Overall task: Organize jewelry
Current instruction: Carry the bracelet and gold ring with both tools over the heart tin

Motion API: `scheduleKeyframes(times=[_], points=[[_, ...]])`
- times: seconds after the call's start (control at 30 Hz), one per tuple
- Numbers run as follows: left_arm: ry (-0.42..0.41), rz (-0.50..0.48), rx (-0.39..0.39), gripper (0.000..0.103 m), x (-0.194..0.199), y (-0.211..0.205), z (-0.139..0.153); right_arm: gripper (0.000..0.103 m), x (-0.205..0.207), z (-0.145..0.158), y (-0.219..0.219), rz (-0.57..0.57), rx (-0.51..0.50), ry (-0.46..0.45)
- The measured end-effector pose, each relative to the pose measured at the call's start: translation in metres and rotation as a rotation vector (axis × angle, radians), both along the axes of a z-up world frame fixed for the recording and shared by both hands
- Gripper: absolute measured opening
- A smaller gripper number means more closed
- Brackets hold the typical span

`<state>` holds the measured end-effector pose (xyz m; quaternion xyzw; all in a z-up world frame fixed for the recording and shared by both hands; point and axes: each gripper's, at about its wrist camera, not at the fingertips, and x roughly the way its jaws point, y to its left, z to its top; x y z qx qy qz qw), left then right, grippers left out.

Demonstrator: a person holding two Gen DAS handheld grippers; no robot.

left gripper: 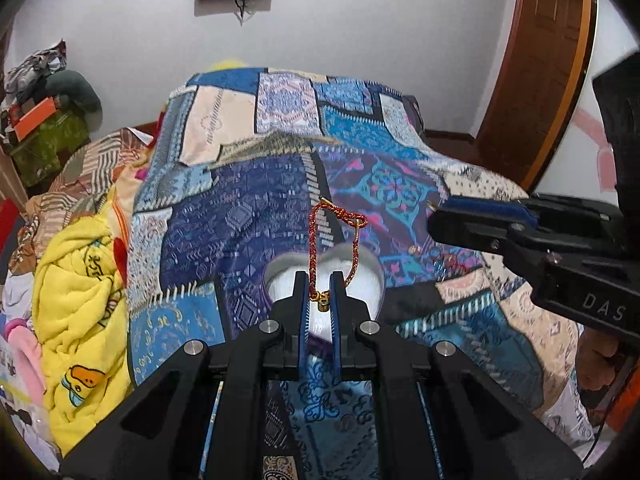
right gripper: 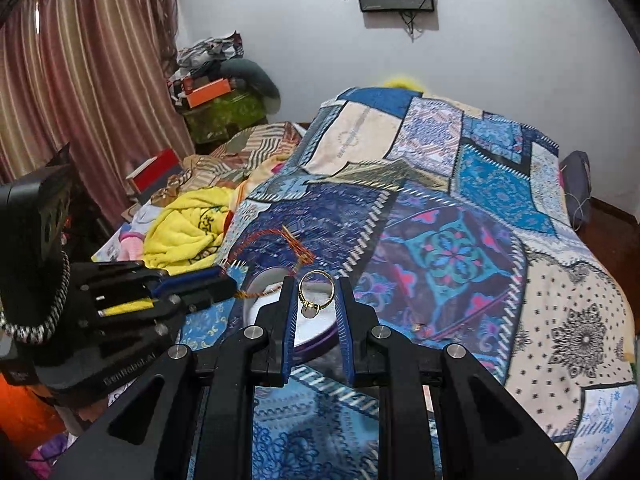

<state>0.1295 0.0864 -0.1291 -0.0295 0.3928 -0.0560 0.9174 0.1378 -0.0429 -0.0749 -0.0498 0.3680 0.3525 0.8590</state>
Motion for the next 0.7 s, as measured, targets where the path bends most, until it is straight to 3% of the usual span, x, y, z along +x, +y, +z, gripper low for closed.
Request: scheduleKeyframes(times=[0.47,0.7], points=[[0.079,-0.042,-0.074,0.008,0.018,0.01,-0.028,0.017,0.02,-0.033,0.029,0.044,-0.024,0.106],[0.062,-0.031,-0.056,0.008,0.017,0.013,-0.028,0.017,0.026,-0.043,0.038,0.062,-0.041,0.129]])
